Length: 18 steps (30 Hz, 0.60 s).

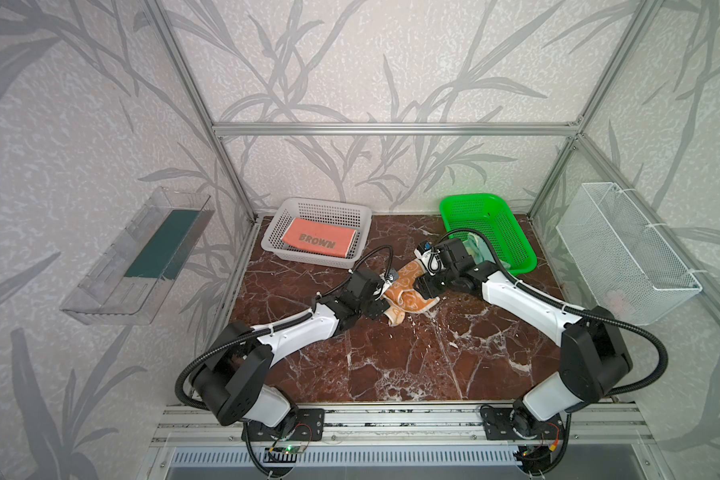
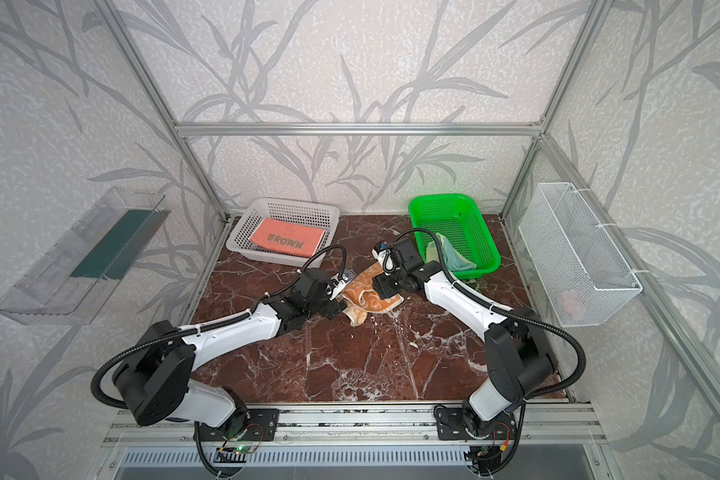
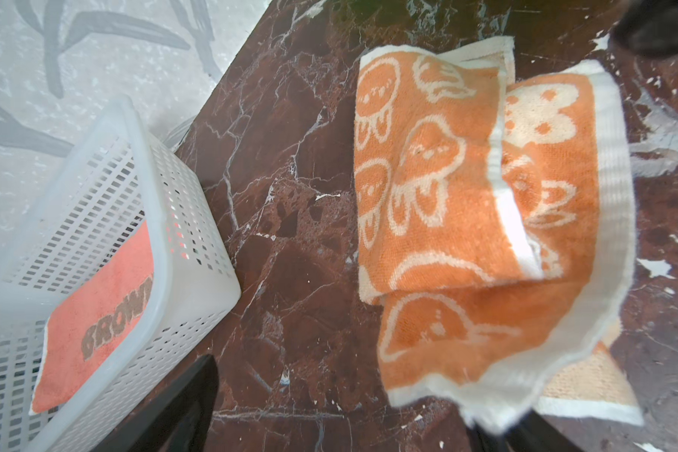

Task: Fold and stack the towels

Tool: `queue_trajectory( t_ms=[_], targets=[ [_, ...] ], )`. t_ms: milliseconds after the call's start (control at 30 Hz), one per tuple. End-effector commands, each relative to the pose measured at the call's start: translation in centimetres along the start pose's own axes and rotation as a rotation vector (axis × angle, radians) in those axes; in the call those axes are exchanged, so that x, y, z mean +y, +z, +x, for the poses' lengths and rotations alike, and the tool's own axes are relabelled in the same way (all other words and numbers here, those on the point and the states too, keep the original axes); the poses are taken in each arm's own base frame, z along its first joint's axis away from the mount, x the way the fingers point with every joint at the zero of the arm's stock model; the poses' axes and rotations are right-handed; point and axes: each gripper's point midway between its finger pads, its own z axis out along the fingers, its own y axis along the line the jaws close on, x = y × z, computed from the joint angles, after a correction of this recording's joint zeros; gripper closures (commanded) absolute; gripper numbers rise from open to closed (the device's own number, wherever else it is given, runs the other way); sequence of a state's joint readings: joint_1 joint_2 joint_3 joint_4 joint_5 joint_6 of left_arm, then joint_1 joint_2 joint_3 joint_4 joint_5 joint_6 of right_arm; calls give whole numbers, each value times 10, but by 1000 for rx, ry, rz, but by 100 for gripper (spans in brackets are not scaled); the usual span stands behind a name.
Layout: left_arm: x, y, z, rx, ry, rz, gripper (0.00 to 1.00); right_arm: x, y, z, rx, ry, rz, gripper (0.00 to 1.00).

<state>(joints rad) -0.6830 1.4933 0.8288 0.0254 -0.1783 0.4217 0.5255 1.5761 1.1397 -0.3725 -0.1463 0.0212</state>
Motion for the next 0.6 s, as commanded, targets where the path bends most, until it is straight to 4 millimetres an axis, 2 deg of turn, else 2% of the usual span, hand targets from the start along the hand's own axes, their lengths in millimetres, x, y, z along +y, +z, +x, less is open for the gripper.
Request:
queue_trajectory(
  t_ms=[0,233,400,467,567],
  targets=[
    [-5,4,-3,4,68,35,6,-5,-12,-9,-53,-11,18,32],
    [-12,2,-3,-12,111,65,7,-9,-8,1,-27,-111,28,32],
    [-17,-7,-13,-113,144,80,9,-13,1,19,-64,-383,55,32],
    [-17,-11,-15,-140,151,81,14,-21,1,23,-90,-485,106,33],
    [-21,-12,-16,-154,153,99,27,-26,2,31,-105,-700,158,33]
  ],
)
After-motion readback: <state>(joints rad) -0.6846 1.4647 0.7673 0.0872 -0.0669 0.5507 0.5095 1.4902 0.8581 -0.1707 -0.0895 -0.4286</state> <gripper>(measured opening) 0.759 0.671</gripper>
